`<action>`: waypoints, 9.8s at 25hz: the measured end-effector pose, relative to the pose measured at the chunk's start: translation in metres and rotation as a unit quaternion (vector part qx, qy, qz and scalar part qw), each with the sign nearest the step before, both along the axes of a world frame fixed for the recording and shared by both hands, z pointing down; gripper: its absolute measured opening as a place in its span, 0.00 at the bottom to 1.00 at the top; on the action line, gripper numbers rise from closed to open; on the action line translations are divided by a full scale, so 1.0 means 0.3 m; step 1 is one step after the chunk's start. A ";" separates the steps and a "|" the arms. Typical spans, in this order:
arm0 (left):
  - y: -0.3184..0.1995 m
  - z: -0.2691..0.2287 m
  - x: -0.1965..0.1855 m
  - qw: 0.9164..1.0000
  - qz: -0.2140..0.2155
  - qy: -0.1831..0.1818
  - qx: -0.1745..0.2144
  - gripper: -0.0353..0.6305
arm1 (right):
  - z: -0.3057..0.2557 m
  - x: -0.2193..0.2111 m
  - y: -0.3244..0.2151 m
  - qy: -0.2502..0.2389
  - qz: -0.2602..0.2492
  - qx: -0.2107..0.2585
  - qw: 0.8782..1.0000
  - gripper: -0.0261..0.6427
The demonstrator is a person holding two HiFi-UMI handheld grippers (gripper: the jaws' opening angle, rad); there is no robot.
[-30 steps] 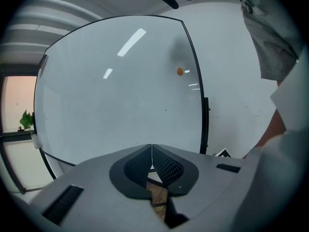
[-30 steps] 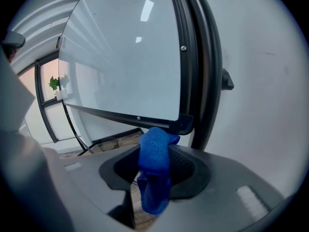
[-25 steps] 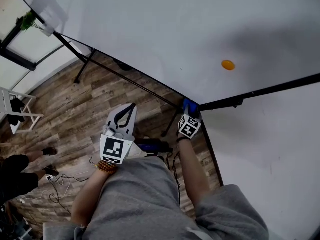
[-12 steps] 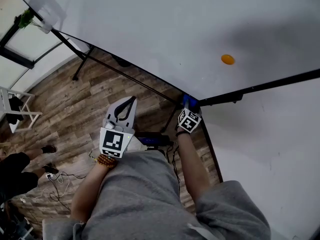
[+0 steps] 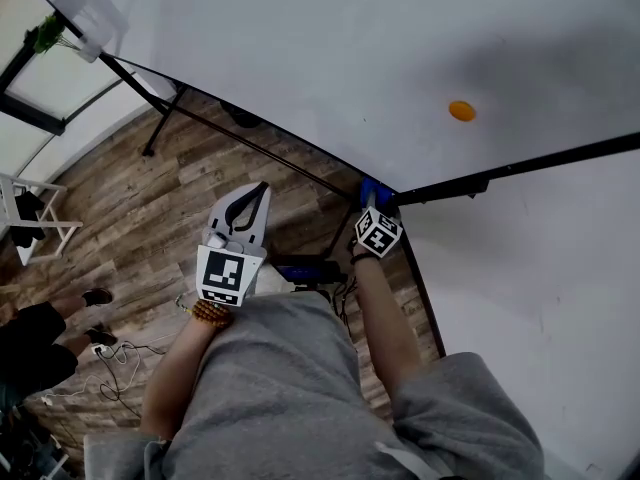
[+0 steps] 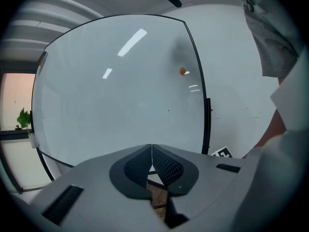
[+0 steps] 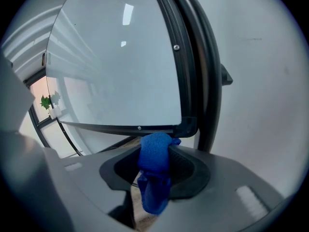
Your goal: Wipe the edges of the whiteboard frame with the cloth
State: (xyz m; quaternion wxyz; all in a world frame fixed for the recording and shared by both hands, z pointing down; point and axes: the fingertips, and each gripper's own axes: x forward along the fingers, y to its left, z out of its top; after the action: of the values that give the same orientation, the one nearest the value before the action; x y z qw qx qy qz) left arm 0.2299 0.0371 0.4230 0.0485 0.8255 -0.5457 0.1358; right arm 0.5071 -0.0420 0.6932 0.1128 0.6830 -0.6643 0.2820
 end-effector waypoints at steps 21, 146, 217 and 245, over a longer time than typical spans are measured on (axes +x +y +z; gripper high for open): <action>-0.053 -0.003 -0.095 1.000 0.009 0.004 -0.002 0.07 | -0.003 -0.119 -0.035 -0.052 0.008 0.000 0.999 0.28; -0.472 0.184 -0.354 0.987 0.138 0.007 -0.084 0.07 | -0.048 -0.649 -0.184 -0.059 -0.096 0.042 0.993 0.28; -0.510 0.203 -0.997 0.994 0.014 0.007 -0.107 0.07 | -0.061 -1.237 -0.380 -0.136 -0.131 0.026 0.982 0.28; -0.582 0.215 -1.257 0.981 0.151 0.025 -0.118 0.07 | -0.052 -1.434 -0.444 -0.059 -0.051 0.030 0.997 0.28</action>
State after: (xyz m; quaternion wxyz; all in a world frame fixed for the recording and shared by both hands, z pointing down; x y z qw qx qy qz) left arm -0.1473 -0.1375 0.4874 0.1385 0.8898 -0.3937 0.1845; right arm 0.0767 -0.1753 0.6776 0.0672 0.6337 -0.7116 0.2958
